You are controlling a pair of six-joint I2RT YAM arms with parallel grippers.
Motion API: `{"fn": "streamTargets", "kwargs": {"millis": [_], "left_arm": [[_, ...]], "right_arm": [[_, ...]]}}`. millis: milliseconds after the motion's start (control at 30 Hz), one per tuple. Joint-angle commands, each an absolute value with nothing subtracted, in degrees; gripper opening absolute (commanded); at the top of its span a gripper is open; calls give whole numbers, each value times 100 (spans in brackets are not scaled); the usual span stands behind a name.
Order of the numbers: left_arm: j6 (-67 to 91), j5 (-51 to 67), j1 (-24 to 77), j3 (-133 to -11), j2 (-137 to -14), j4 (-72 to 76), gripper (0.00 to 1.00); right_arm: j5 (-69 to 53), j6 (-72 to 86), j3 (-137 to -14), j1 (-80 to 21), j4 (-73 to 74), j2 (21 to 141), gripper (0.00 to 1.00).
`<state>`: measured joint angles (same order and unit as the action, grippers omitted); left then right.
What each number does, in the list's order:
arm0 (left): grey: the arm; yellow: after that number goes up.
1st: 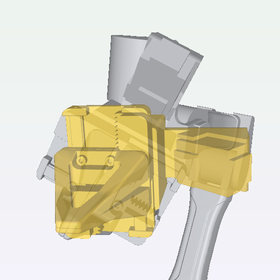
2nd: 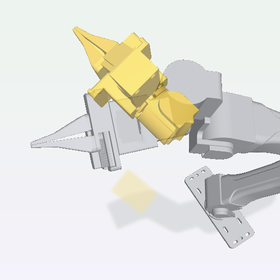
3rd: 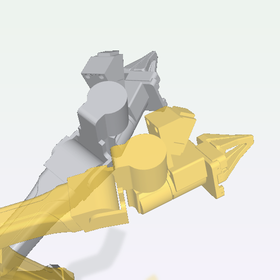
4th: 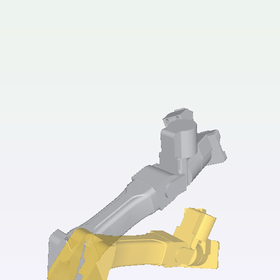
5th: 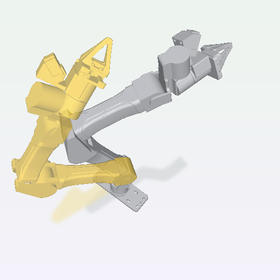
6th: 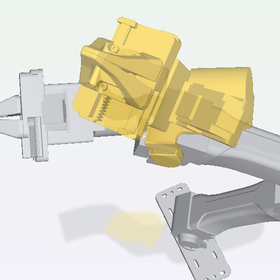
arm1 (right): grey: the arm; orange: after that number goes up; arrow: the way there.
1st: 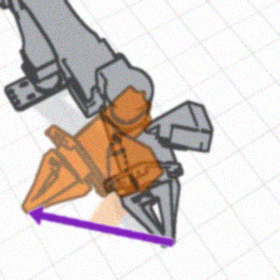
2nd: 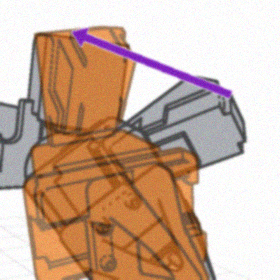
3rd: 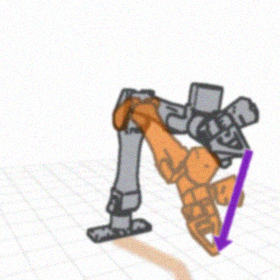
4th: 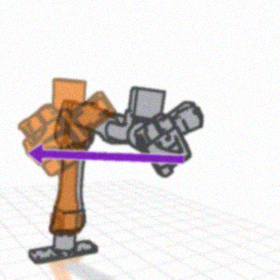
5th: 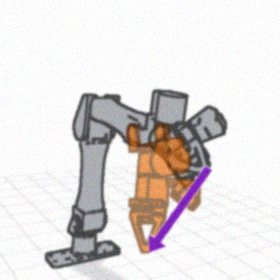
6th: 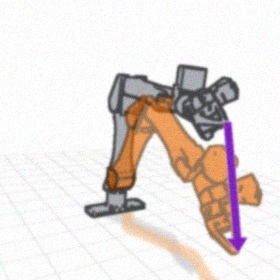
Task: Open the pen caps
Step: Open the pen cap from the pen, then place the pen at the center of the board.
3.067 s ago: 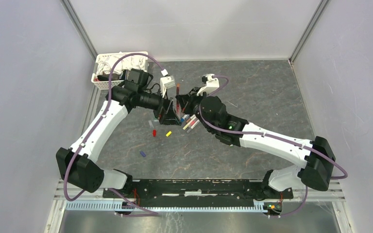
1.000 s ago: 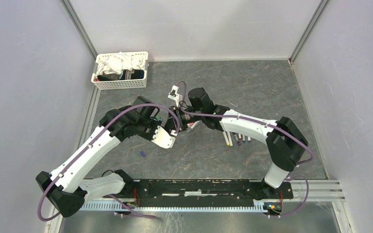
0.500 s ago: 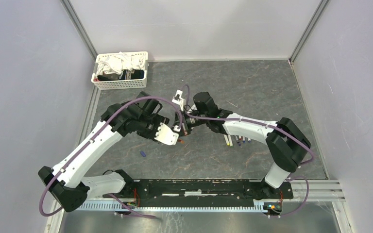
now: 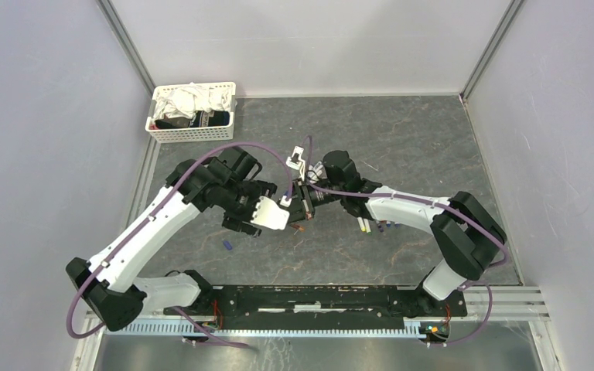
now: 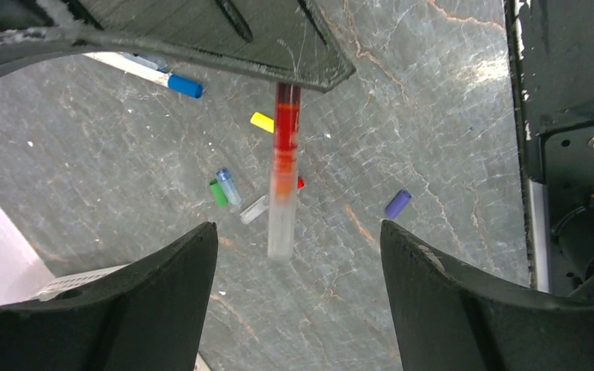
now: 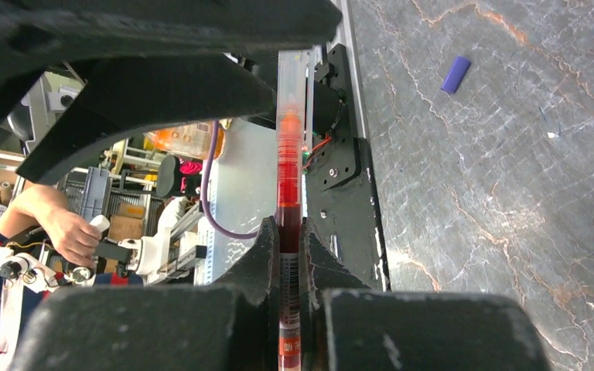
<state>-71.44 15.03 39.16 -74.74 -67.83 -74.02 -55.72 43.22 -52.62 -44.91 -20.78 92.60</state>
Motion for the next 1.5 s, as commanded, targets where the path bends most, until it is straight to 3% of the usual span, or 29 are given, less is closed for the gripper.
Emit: {"fn": "streamTargets", "kwargs": {"millis": [0,200,500,733,1100,1467], "left_arm": [[-6685,1817,3955,-7638,-6922,-7308,79],[-6449,1753,3964,-7767,-7258,-7232,57],[-6865,890,3963,-7336,-7104,-7074,3],[-7393,160,3904,-7114,-6941,-7073,2],[-7893,266,2523,-6977,-7600,-6811,2],[-6051,1154,1987,-5899,-8736,-4994,9]], "right_arm": [[-5705,4332,-5595,-4509,-2496,9084,0],[-5643,4454,-5690,-4509,-2567,9149,0],[-5559,3839,-5655,-4478,-1722,9085,0],[-5393,3332,-4932,-4325,-1092,8691,0],[-4694,2303,-4054,-3813,303,7649,0],[-260,2090,-3895,-3271,1735,6542,0]]}}
